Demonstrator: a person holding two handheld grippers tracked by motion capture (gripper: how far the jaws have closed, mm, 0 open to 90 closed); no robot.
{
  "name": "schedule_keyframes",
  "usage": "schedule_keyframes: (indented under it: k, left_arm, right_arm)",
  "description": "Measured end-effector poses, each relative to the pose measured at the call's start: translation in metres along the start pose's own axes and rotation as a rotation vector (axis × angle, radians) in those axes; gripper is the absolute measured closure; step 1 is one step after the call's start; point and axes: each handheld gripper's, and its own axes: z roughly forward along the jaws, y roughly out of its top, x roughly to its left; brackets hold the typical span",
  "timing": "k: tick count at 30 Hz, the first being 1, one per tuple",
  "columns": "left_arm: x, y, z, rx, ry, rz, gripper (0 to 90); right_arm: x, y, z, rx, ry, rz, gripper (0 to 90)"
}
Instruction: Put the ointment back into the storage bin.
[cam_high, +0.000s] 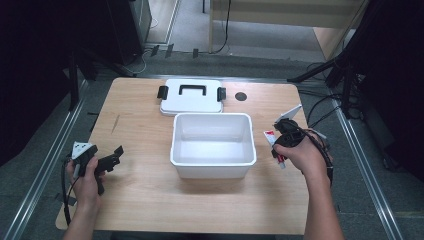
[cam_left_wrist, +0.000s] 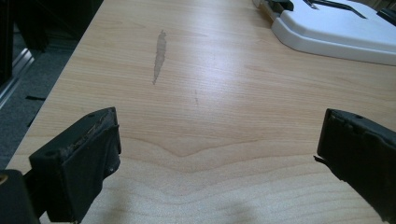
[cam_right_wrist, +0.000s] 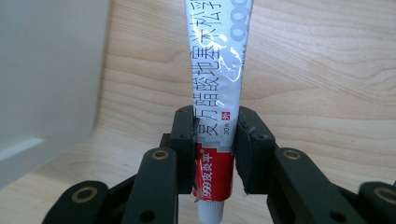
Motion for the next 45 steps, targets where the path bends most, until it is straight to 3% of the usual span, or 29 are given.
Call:
schedule_keyframes:
  k: [10, 28, 37, 45]
  left_arm:
    - [-0.004, 0.0, 0.0, -0.027, 0.0, 0.049, 0.3]
    - [-0.008, 0.0, 0.002, -0.023, -0.028, 0.068, 0.3]
    - [-0.008, 0.0, 0.002, -0.02, -0.034, 0.068, 0.3]
    - [-0.007, 0.0, 0.002, -0.018, -0.038, 0.061, 0.3]
  right_arm:
    - [0.012, 0.008, -0.032, -0.049, 0.041, -0.023, 71.8]
    - [0.042, 0.024, -0.08, -0.087, 0.064, -0.107, 71.8]
    - [0.072, 0.035, -0.084, -0.078, 0.088, -0.175, 71.8]
    - [0.093, 0.047, -0.074, -0.055, 0.09, -0.243, 71.8]
